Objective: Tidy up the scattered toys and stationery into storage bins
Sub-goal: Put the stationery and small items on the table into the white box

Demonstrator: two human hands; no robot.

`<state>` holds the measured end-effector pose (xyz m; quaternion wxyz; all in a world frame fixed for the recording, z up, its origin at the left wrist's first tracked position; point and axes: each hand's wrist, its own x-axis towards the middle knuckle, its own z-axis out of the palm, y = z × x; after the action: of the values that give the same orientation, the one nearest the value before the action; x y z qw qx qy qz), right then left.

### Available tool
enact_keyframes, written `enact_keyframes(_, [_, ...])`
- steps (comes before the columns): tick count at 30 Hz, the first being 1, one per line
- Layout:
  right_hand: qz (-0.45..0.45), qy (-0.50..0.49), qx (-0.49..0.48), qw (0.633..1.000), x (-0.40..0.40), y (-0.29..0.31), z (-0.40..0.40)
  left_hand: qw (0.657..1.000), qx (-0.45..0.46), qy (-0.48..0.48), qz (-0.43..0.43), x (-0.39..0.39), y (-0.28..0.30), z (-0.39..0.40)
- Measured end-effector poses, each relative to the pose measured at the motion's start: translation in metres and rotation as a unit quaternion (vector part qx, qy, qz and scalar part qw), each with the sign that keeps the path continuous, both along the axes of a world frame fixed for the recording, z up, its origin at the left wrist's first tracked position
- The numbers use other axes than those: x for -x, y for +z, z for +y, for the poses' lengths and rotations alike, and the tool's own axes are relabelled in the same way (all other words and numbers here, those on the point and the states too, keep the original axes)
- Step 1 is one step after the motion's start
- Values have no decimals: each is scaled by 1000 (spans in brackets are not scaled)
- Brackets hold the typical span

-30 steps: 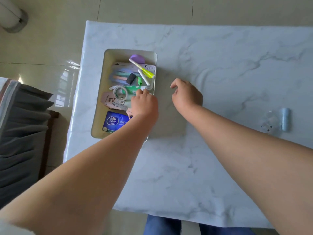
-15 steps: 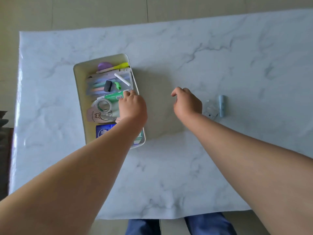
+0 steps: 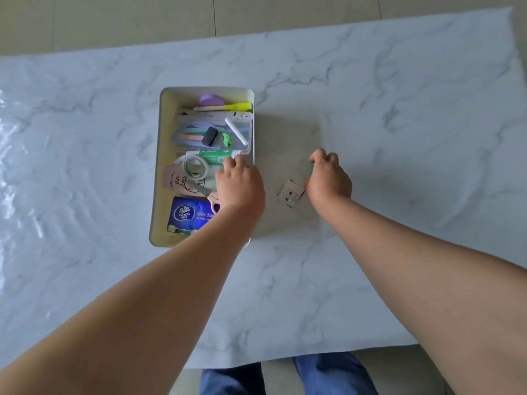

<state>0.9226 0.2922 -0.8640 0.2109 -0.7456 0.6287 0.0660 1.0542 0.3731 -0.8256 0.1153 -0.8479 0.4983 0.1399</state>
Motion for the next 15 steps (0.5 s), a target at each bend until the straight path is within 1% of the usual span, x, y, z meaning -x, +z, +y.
enact_keyframes(2, [-2, -16, -2, 1000, 6, -6, -1, 999, 24, 42, 5, 12, 2, 0])
enact_keyframes(4, [-2, -21, -8, 1000, 8, -12, 0, 997, 63, 42, -10, 22, 1, 0])
enact_keyframes(6, [8, -17, -15, 1000, 9, -17, 1, 994, 106, -22, -27, 29, -2, -1])
enact_keyframes(8, [18, -7, -21, 1000, 10, -20, 1, 988, 129, -80, -20, 38, -7, -7])
enact_keyframes(9, [17, -7, -22, 1000, 10, -23, 1, 989, 118, -93, 1, 43, -10, -10])
enact_keyframes(11, [14, -11, -18, 1000, 10, -26, 1, 992, 74, -85, 48, 52, -19, -16])
enact_keyframes(15, [13, -26, -27, 999, 9, -32, -2, 997, 28, -22, 72, 58, -46, -26])
